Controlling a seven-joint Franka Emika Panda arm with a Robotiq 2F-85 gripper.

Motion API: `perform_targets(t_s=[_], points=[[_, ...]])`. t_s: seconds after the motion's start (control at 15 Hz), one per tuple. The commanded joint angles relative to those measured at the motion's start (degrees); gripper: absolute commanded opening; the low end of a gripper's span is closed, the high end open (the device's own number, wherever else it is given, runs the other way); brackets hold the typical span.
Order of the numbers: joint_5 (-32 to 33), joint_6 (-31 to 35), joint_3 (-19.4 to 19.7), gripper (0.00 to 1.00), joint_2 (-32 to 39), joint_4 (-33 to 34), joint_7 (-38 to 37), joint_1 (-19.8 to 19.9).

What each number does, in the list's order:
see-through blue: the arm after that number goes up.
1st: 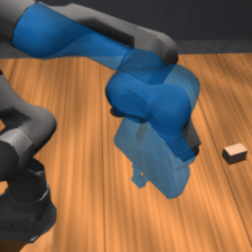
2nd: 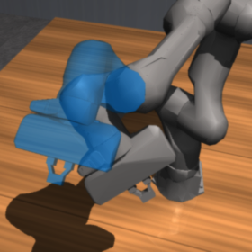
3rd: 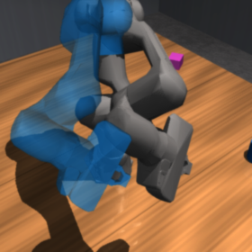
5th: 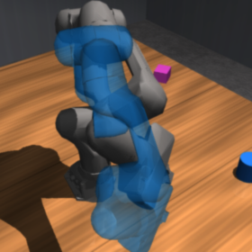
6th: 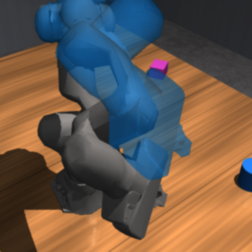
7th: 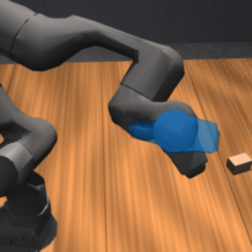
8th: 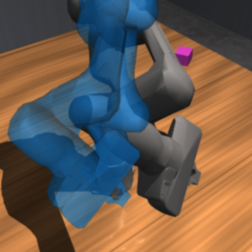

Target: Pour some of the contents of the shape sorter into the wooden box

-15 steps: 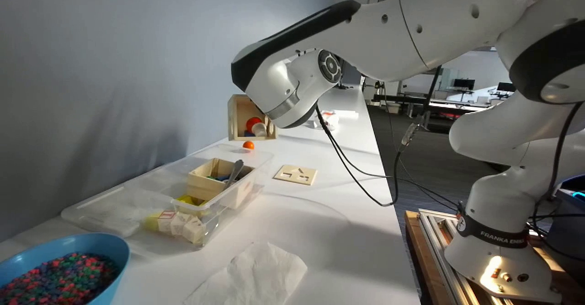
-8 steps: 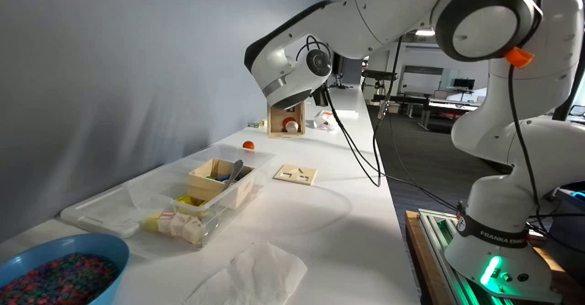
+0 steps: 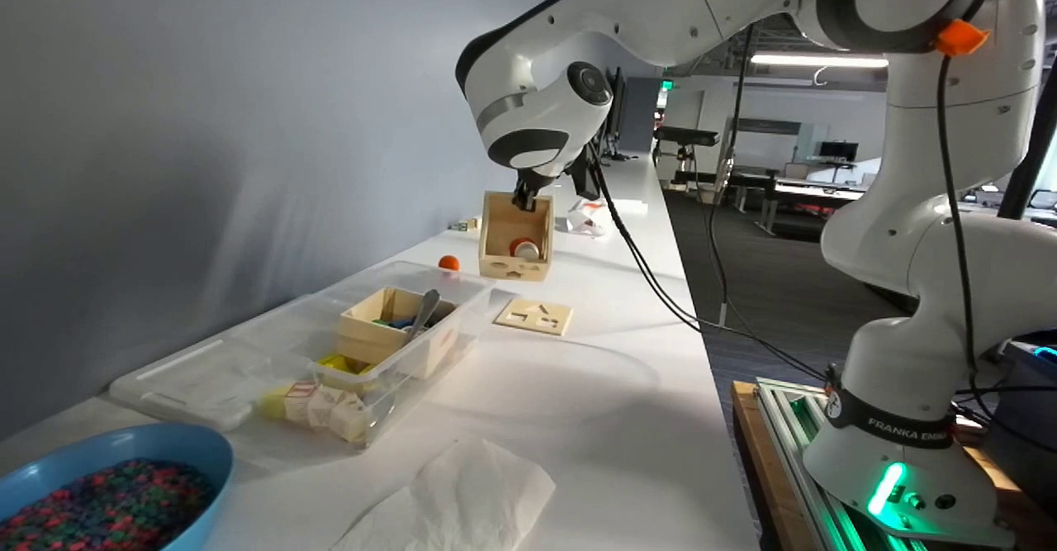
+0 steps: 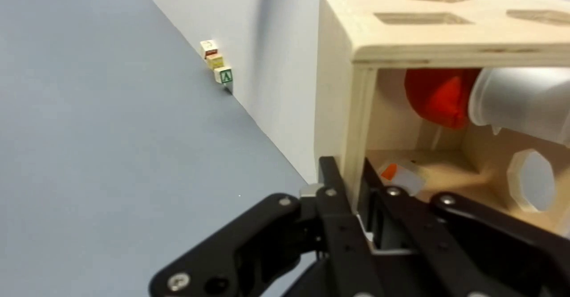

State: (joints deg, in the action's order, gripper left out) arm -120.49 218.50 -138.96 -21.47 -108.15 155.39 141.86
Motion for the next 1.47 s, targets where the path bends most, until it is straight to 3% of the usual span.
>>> perform_targets(t_s=[0.0, 0.33, 0.4, 0.47, 0.6, 0.67, 1.13, 1.2, 1.33, 1.4], points=[[-5.1, -1.1, -1.3, 0.03, 4.8, -2.6, 3.2, -0.3], [-8.7, -0.5, -1.0, 0.03, 5.3, -2.7, 2.9, -0.9], [-6.1, -0.6, -1.1, 0.03, 3.3, -2.5, 0.0, -0.9], [-6.2, -0.6, -1.1, 0.13, 3.4, -2.5, -0.1, -0.9], [-6.1, -0.6, -1.1, 0.13, 3.4, -2.5, -0.1, -0.9], [-6.1, -0.6, -1.1, 0.03, 3.4, -2.5, -0.1, -0.9], [-21.4, 2.6, 6.4, 0.03, 5.8, 1.8, 4.8, -1.0], [-19.5, 3.4, 5.4, 0.03, 7.3, -0.2, 0.7, -1.0], [-25.2, 5.0, 7.8, 0.03, 7.3, 2.7, 4.7, -0.9], [-23.3, 6.2, 6.4, 0.03, 9.4, 1.0, 0.6, -0.9]])
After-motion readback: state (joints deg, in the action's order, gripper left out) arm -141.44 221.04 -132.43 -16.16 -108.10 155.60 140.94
